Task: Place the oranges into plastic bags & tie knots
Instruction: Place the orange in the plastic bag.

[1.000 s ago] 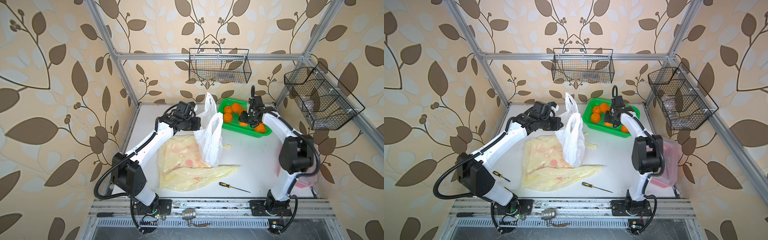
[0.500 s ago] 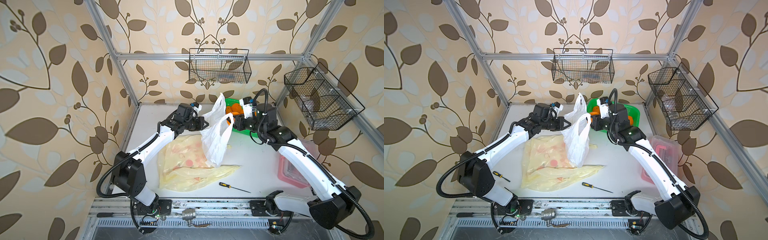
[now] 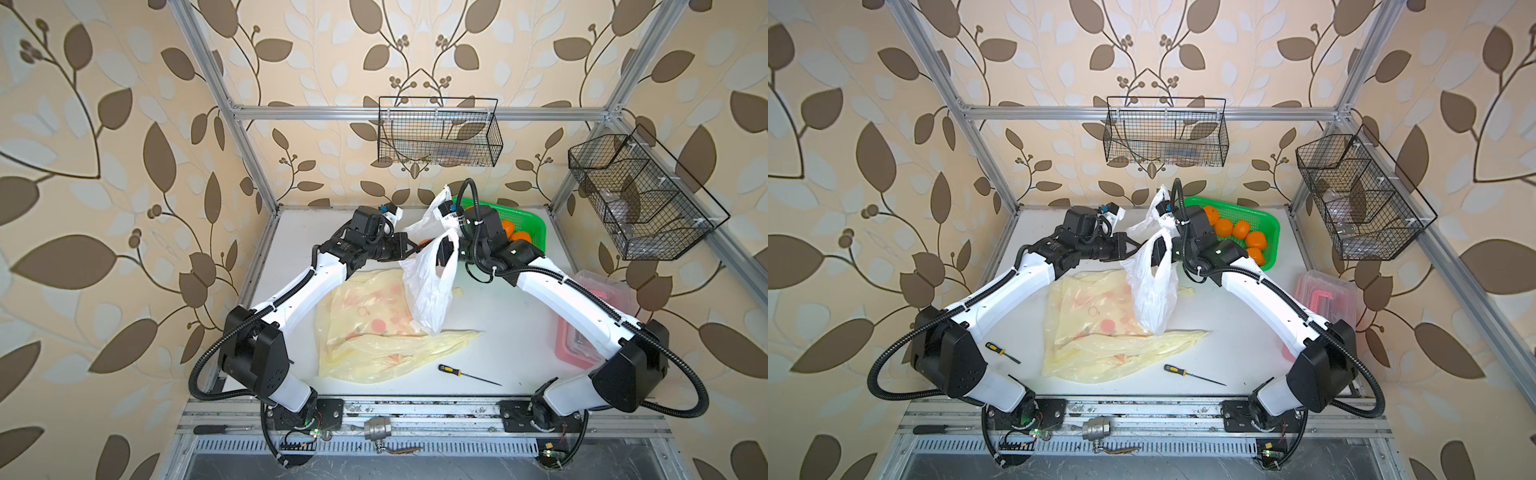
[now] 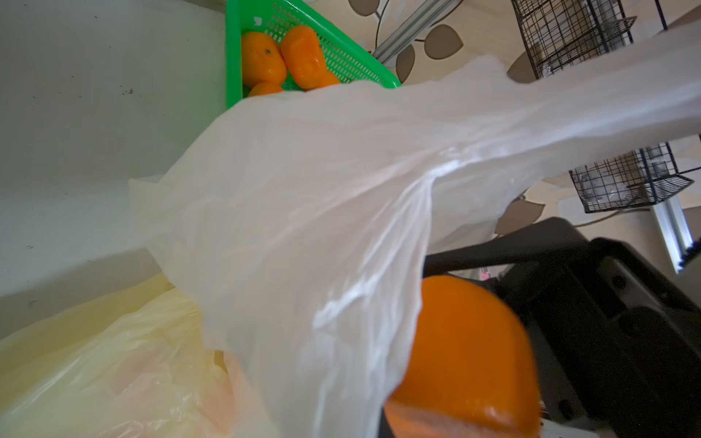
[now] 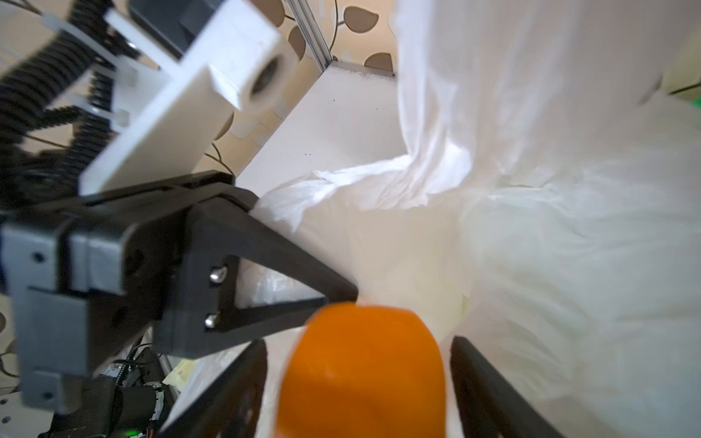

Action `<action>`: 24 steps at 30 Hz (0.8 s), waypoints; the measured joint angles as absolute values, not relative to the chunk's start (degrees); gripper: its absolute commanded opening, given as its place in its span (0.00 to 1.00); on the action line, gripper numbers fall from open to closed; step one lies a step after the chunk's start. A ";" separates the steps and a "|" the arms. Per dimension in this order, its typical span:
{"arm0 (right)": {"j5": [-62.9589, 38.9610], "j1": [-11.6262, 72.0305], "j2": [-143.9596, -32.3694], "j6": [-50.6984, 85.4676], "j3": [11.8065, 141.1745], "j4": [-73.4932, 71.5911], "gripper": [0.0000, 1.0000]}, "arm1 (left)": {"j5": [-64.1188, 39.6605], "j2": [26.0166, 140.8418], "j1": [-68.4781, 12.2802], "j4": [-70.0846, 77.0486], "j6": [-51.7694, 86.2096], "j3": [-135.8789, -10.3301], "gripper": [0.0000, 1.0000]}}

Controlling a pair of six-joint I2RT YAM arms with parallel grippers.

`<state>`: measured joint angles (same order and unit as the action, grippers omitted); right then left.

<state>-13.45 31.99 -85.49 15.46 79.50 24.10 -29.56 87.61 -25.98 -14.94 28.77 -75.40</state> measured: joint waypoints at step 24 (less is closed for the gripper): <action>7.55 2.44 -92.88 22.44 75.02 31.40 0.87 | -15.35 87.46 -25.58 -31.62 21.06 -81.36 0.00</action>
